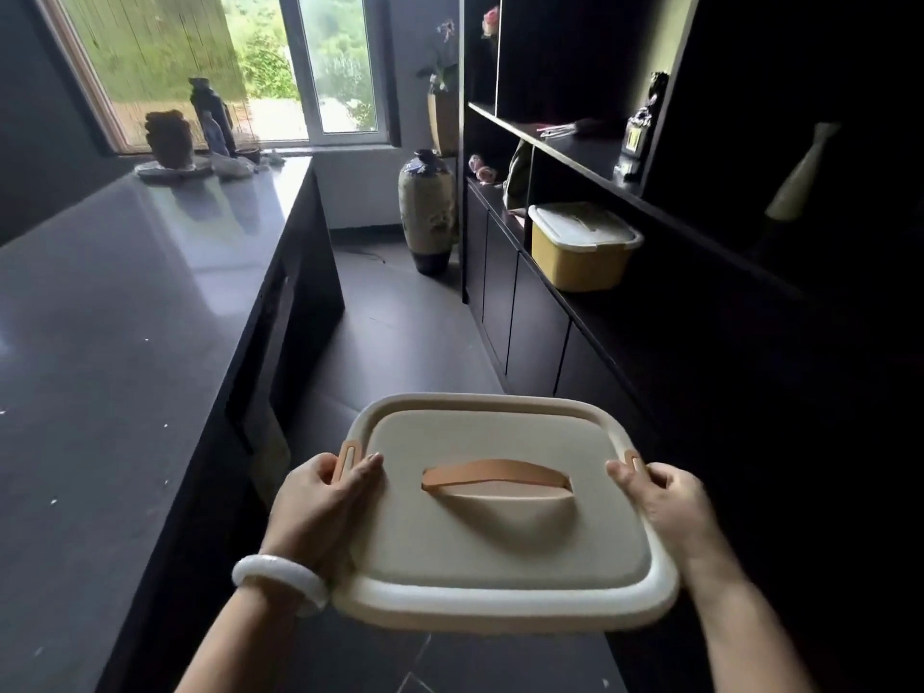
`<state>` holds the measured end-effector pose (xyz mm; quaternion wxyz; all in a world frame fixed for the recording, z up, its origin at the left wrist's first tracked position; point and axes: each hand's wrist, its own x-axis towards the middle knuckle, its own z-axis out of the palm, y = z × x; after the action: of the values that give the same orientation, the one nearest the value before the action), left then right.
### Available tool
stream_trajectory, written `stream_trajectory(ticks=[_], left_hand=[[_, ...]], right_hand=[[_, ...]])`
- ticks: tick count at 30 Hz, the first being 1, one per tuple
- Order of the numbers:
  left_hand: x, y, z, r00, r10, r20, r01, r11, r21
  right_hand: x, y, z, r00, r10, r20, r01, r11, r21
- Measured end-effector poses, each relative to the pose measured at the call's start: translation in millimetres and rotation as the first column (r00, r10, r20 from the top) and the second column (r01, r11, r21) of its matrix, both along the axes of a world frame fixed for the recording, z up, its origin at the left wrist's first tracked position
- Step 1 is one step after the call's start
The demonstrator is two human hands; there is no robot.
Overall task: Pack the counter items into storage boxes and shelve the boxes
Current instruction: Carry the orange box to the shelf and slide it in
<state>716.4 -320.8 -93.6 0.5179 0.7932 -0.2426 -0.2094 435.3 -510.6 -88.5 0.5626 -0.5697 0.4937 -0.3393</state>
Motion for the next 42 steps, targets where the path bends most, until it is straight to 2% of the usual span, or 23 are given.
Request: stream_trajectory(ticks=[4, 10, 18, 21, 28, 33, 42], left_hand=[[23, -73, -1, 1.000, 0.011, 0.003, -0.011, 1.000, -0.010], [73, -178, -2, 0.999, -0.035, -0.012, 0.036, 0.998, 0.044], [161, -346, -31, 0.970, -0.242, 0.001, 0.240, 0.965, 0.103], [186, -413, -34, 0.933, -0.356, 0.051, 0.346, 0.927, 0.149], [189, -544, -48, 0.800, -0.600, -0.011, 0.592, 0.787, 0.174], [159, -626, -58, 0.662, -0.746, 0.072, 0.719, 0.659, 0.219], [95, -732, -64, 0.531, -0.841, 0.105, 0.805, 0.540, 0.247]], right_hand=[[27, -80, 5, 1.000, 0.014, 0.016, -0.014, 1.000, -0.013], [57, -169, -5, 0.999, -0.050, -0.014, 0.050, 0.999, 0.014], [112, -272, -30, 0.961, -0.273, -0.034, 0.274, 0.961, 0.030], [128, -296, -40, 0.917, -0.393, -0.068, 0.396, 0.917, 0.037], [128, -316, -60, 0.730, -0.676, -0.099, 0.683, 0.727, 0.072], [104, -346, -64, 0.638, -0.762, -0.114, 0.770, 0.632, 0.086], [64, -407, -80, 0.469, -0.868, -0.164, 0.882, 0.451, 0.134]])
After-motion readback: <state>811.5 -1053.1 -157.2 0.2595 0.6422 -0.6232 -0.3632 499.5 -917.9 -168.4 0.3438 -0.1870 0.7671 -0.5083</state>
